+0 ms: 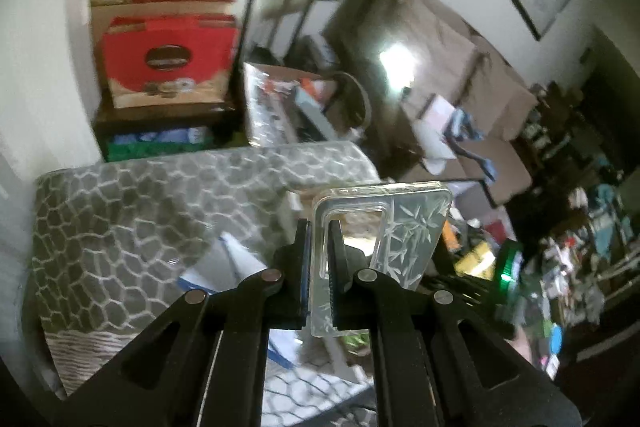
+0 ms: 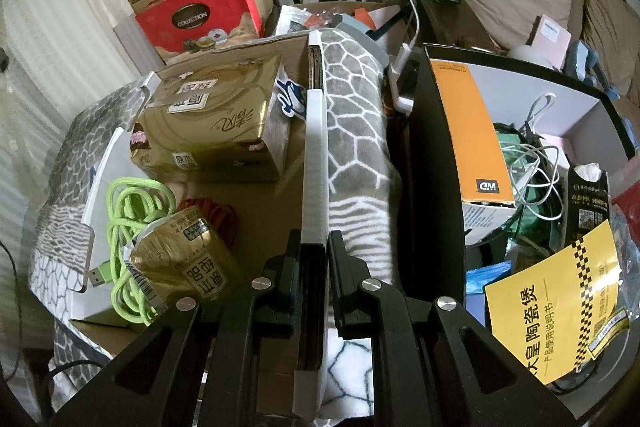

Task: Organize objects
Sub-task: 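Lift the phone case with the left tool and lower it into the box, then release the phone case upright in the box and withdraw the left tool, then move the left tool to the white-and-blue envelope and grasp its edge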

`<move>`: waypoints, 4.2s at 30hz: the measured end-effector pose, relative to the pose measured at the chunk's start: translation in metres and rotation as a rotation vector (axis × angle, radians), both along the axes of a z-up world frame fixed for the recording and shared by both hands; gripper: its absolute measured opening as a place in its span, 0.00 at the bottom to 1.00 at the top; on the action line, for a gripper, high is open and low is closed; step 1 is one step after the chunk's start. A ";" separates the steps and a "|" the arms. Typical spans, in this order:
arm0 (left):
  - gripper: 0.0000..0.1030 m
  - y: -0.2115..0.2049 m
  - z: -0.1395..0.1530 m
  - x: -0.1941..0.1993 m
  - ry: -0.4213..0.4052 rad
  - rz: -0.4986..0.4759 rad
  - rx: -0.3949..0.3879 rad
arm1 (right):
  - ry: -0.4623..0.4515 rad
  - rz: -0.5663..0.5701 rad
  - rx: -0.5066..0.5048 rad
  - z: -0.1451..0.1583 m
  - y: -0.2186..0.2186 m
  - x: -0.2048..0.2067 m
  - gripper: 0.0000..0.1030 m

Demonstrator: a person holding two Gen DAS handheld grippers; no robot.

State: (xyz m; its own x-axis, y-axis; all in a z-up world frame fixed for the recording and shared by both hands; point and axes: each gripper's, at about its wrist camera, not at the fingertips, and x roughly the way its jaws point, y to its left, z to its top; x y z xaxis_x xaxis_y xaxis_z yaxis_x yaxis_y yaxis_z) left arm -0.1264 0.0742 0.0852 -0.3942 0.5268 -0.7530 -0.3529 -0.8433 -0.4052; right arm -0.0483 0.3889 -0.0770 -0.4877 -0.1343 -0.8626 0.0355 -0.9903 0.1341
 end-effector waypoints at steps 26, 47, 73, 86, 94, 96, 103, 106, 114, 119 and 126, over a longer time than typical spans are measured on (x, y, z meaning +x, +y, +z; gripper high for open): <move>0.06 0.128 -0.125 -0.027 -0.359 0.008 -0.039 | 0.001 -0.029 -0.057 0.002 -0.003 -0.001 0.13; 0.31 0.133 -0.132 -0.009 -0.373 -0.044 -0.074 | 0.019 -0.042 -0.097 0.014 -0.002 0.004 0.40; 0.34 0.134 -0.117 0.044 -0.290 -0.262 -0.082 | 0.017 -0.026 -0.121 0.010 -0.005 0.002 0.41; 0.30 0.142 -0.150 0.050 -0.417 -0.266 -0.014 | 0.018 -0.032 -0.127 0.010 -0.004 0.003 0.37; 0.31 0.145 -0.154 0.054 -0.425 -0.251 -0.005 | 0.017 -0.034 -0.121 0.011 -0.003 0.003 0.35; 0.32 0.145 -0.154 0.053 -0.426 -0.258 -0.006 | 0.018 -0.034 -0.117 0.011 -0.002 0.004 0.34; 0.47 0.122 -0.124 0.053 -0.372 -0.266 0.003 | 0.016 -0.035 -0.121 0.010 -0.001 0.004 0.32; 0.57 0.107 -0.104 0.053 -0.337 -0.263 0.039 | 0.018 -0.036 -0.117 0.010 -0.001 0.004 0.32; 0.63 0.054 -0.084 0.037 -0.234 -0.131 -0.014 | 0.016 -0.032 -0.101 0.009 -0.001 0.005 0.32; 0.72 0.014 -0.091 0.026 -0.195 -0.018 -0.068 | 0.018 -0.031 -0.097 0.009 -0.001 0.005 0.32; 0.73 -0.031 -0.127 0.017 -0.263 0.086 -0.059 | 0.018 -0.030 -0.094 0.009 -0.001 0.005 0.32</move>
State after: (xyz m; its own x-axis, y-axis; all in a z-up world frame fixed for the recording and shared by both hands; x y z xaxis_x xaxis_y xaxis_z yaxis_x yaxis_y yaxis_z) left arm -0.1097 0.0431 -0.0418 -0.2225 0.4520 -0.8638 -0.1684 -0.8905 -0.4226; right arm -0.0430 0.3884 -0.0680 -0.5077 -0.1995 -0.8381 0.0091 -0.9740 0.2263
